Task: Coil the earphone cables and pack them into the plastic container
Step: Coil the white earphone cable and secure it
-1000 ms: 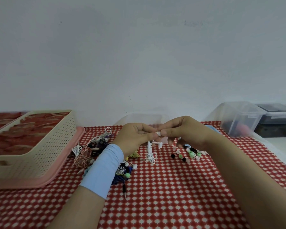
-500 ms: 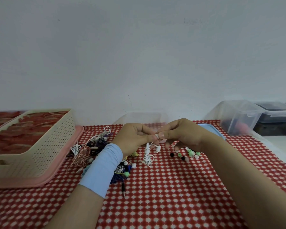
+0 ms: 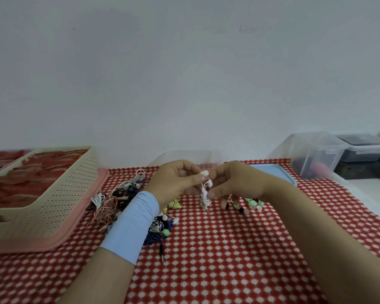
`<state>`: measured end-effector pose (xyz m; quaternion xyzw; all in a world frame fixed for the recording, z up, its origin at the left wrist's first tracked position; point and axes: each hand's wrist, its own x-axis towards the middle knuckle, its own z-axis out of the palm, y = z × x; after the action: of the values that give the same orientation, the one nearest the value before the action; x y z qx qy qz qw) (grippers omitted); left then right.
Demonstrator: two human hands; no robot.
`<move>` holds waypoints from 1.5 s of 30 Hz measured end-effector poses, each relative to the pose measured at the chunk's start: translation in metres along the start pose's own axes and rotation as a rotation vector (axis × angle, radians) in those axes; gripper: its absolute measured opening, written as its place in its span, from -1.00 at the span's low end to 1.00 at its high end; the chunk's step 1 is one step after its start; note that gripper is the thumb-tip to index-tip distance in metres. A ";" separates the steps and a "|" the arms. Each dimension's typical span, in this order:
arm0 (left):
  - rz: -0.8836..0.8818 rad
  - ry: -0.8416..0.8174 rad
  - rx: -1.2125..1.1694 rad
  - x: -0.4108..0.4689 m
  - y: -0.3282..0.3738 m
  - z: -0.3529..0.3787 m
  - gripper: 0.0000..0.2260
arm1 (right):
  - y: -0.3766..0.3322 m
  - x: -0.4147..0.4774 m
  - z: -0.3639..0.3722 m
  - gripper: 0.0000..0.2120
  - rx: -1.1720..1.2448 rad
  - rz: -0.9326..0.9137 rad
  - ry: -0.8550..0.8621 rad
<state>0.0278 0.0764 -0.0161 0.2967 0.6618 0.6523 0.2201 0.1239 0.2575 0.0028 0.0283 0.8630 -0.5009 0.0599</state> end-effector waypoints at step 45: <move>-0.066 -0.041 0.329 0.003 -0.008 0.003 -0.90 | 0.027 0.014 -0.006 -0.94 -0.657 0.283 0.164</move>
<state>0.0271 0.0806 -0.0239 0.3202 0.7645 0.5213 0.2032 0.1125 0.2760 -0.0189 0.1666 0.9673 -0.1797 0.0648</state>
